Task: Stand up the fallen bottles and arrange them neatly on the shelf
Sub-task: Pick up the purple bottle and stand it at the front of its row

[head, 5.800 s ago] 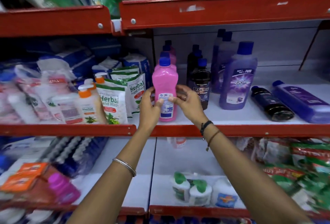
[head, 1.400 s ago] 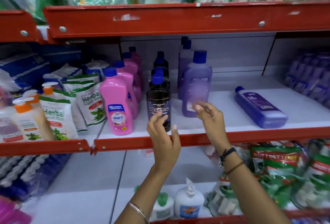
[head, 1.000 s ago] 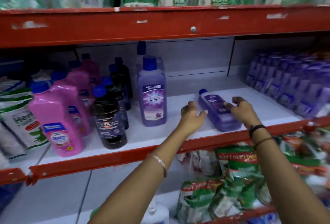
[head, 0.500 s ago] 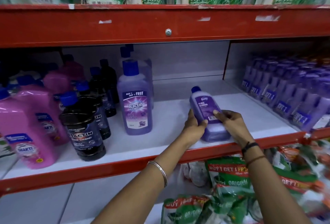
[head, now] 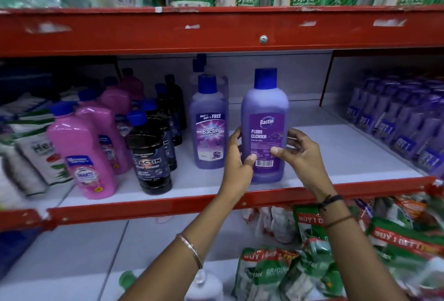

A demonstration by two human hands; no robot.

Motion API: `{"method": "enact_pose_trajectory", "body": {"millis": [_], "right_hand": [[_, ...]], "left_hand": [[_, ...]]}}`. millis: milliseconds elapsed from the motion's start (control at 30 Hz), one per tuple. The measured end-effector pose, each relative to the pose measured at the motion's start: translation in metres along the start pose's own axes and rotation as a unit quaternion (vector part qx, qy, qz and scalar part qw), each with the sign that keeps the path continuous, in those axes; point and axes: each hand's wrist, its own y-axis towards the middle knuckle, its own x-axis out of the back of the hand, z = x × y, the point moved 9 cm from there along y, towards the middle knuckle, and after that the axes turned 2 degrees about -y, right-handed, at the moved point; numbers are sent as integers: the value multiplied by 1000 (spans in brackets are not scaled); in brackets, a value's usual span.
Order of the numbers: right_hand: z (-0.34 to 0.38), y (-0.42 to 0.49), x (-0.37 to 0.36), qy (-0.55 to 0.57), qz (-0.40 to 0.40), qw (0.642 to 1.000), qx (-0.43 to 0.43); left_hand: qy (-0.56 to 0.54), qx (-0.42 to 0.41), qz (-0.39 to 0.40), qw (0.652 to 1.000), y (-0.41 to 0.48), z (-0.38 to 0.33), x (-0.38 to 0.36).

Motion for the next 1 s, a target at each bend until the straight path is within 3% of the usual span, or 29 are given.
{"method": "enact_pose_trajectory", "body": {"millis": [333,633,867,1000], "right_hand": [[-2,-16,-107,34,66,997,-2],[-13,-31,-96,54,-71,996,-2],[-2,-48,-124,14,50,999,2],[-1,-42,-123,27,73,997,-19]], "left_hand": [[80,-61,-101,990,-30,-13,102],[121,-56,-127,983,-31,-5,115],[58,-2,-76,995,-26,-2,112],[55,12,-35,998,-25,-1,105]]}}
